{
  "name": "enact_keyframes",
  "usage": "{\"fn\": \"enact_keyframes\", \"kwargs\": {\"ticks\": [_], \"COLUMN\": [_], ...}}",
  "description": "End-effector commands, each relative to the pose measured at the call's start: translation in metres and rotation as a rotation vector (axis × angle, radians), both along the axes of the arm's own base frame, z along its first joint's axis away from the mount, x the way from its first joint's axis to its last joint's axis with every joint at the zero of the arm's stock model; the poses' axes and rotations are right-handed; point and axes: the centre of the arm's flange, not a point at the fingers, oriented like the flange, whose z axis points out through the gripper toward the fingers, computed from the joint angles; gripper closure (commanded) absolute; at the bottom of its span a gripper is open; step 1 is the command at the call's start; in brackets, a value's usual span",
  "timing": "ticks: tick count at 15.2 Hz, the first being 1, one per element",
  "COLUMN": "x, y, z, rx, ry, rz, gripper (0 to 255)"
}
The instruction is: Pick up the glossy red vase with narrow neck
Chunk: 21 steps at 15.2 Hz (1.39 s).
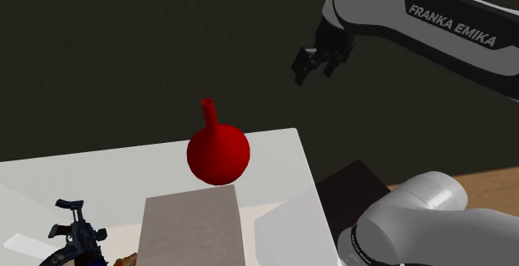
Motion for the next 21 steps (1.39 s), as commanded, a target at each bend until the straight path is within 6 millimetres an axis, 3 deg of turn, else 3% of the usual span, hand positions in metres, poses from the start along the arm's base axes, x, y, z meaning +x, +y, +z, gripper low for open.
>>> {"fn": "enact_keyframes", "kwargs": {"ticks": [1,21], "x": [0.000,0.046], "y": [0.000,0.273], "z": [0.000,0.014], "rx": [0.000,-0.104], "ry": [0.000,-0.039], "rz": [0.000,0.039], "gripper": [0,0]}}
